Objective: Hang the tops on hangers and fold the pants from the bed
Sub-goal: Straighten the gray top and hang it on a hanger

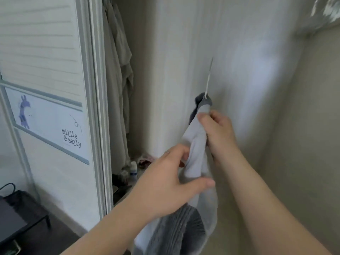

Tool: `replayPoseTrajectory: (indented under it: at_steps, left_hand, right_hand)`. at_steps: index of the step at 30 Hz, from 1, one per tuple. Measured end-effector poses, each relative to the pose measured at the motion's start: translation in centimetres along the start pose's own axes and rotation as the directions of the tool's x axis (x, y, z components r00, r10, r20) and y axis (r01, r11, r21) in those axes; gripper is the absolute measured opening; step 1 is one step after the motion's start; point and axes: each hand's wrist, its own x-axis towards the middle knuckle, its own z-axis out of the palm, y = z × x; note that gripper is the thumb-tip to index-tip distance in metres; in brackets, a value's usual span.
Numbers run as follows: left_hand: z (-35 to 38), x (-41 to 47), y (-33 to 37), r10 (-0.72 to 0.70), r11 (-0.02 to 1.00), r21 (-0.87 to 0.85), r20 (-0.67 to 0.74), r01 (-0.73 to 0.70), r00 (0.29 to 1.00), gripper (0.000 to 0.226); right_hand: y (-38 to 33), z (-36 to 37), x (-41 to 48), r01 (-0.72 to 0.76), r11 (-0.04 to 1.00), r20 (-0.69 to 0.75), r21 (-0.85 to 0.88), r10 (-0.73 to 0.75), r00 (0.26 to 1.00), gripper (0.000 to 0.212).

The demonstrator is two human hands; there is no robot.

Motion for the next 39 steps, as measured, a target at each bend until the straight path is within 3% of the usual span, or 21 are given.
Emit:
replayPoseTrajectory:
  at_steps: [3, 10, 13, 17, 19, 22, 27, 31, 39]
  left_hand:
    - [-2.4, 4.3, -0.1, 0.039, 0.999, 0.008, -0.042, -0.039, 0.998, 0.047]
    - [-8.1, 14.0, 0.1, 0.121, 0.969, 0.234, -0.175, -0.078, 0.977, 0.027]
    - [-10.4, 18.3, 0.7, 0.145, 0.922, 0.382, -0.189, -0.064, 0.971, 0.028]
    - [-13.1, 23.7, 2.4, 0.203, 0.843, 0.535, -0.212, -0.060, 0.956, 0.024]
    - [-14.4, 26.2, 3.4, 0.252, 0.775, 0.628, -0.220, -0.061, 0.942, 0.022]
    - [-16.1, 29.4, 4.7, 0.295, 0.686, 0.726, -0.223, -0.044, 0.929, 0.017]
    - [-17.1, 33.0, 5.7, 0.312, 0.612, 0.790, -0.231, -0.010, 0.922, 0.026]
    - [-16.8, 33.8, 5.1, 0.329, 0.592, 0.805, -0.218, -0.021, 0.919, 0.028]
    - [-16.3, 33.3, 3.4, 0.301, 0.579, 0.815, -0.194, -0.018, 0.934, 0.021]
  right_hand:
    - [-1.8, 2.1, 5.0, 0.098, 0.995, 0.013, 0.000, -0.098, 0.995, 0.020]
    - [-6.9, 5.3, 17.3, 0.292, 0.956, 0.028, -0.014, -0.291, 0.956, 0.028]
    - [-9.9, 5.9, 22.3, 0.365, 0.931, 0.040, -0.005, -0.365, 0.930, 0.037]
    - [-13.9, 5.9, 28.2, 0.446, 0.894, 0.019, -0.036, -0.446, 0.895, 0.023]
    - [-15.9, 5.6, 30.9, 0.463, 0.882, -0.004, -0.087, -0.465, 0.885, 0.026]
    - [-17.8, 5.0, 34.3, 0.459, 0.874, -0.018, -0.157, -0.467, 0.884, 0.035]
    - [-18.8, 4.0, 37.6, 0.361, 0.912, -0.054, -0.193, -0.377, 0.925, 0.029]
    - [-17.7, 3.2, 38.4, 0.235, 0.957, -0.073, -0.168, -0.249, 0.966, 0.020]
    - [-17.4, 3.3, 37.7, 0.146, 0.956, -0.016, -0.253, -0.155, 0.988, 0.022]
